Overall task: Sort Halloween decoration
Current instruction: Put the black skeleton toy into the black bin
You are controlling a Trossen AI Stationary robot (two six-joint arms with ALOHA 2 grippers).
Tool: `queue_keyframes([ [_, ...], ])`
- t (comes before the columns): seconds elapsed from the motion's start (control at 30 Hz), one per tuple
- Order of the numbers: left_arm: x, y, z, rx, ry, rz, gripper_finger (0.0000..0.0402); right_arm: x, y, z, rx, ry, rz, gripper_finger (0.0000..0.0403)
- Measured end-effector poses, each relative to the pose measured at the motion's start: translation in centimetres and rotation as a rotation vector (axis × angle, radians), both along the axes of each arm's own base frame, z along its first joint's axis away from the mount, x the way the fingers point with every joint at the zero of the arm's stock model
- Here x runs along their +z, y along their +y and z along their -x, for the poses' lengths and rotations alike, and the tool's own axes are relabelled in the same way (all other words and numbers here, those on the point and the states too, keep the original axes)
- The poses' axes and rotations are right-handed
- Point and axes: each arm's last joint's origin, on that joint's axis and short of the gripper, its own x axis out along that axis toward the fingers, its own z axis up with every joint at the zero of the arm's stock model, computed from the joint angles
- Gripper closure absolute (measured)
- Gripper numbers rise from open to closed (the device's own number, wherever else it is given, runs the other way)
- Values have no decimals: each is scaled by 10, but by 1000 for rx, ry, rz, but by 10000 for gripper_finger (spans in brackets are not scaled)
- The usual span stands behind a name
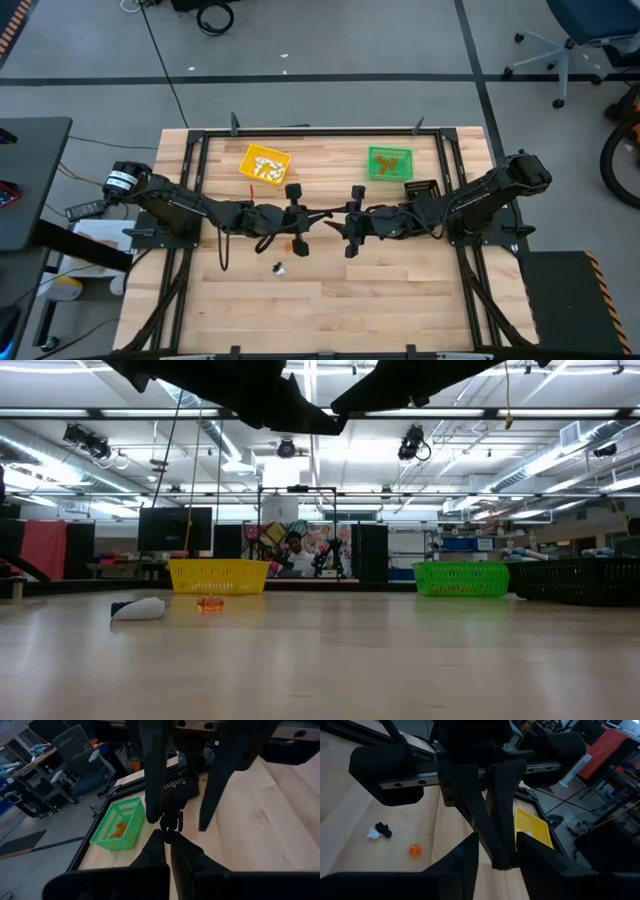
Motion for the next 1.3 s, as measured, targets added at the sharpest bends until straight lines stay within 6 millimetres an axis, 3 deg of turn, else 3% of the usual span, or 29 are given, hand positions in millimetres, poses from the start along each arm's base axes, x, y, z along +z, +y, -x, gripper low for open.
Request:
queue_keyframes([
  [0.4, 0, -1, 0, -19, 7, -6, 398, 0, 0, 0, -2, -2, -8, 365],
  [0.83, -6, 0, 2, -15, 70, -8, 315, -7, -2, 3, -54, 61, -33, 355],
  [1.07, -15, 1, 5, 5, 153, 27, 312, -29, -15, 14, -176, 257, -125, 355],
  [1.3, -22, 1, 9, 37, 212, 86, 312, -52, -35, 39, -421, 514, -261, 355],
])
